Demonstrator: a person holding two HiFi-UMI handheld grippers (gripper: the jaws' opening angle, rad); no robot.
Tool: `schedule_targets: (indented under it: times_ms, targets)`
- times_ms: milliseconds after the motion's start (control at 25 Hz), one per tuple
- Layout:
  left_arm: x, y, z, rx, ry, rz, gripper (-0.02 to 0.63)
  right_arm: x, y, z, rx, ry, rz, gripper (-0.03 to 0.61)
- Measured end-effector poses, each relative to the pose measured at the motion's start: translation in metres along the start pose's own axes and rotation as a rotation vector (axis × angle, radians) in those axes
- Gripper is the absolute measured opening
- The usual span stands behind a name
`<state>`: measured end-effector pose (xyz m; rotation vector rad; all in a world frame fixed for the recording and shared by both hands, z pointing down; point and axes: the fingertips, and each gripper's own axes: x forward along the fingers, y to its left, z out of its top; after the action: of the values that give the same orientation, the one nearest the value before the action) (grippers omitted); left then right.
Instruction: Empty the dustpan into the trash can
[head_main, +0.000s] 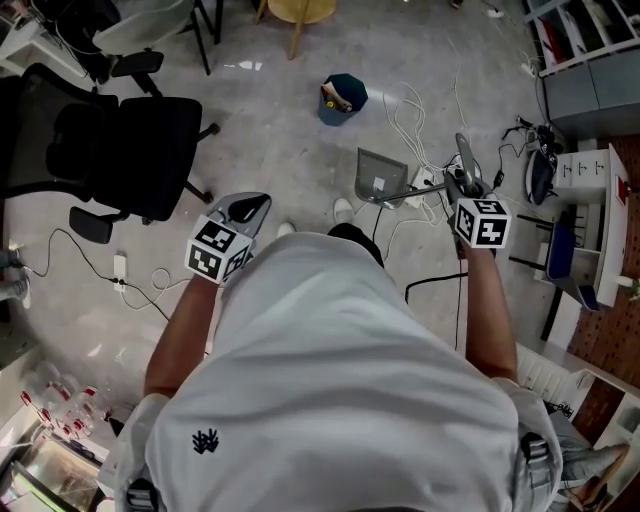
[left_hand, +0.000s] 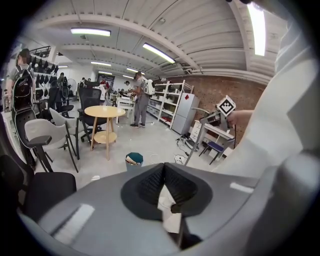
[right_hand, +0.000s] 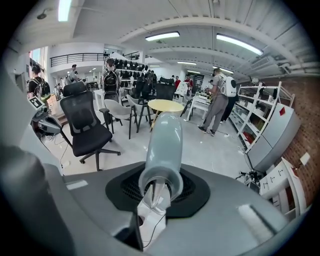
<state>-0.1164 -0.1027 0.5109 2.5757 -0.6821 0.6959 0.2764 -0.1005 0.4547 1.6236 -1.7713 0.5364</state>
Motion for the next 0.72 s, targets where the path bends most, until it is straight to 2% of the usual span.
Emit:
schedule_targets:
  times_ms: [720]
  targets:
    - [0.004, 0.010, 0.002, 0.019, 0.025, -0.014, 0.055, 0.014, 0.007, 0.013, -0.043, 0.003, 0.018, 0.084]
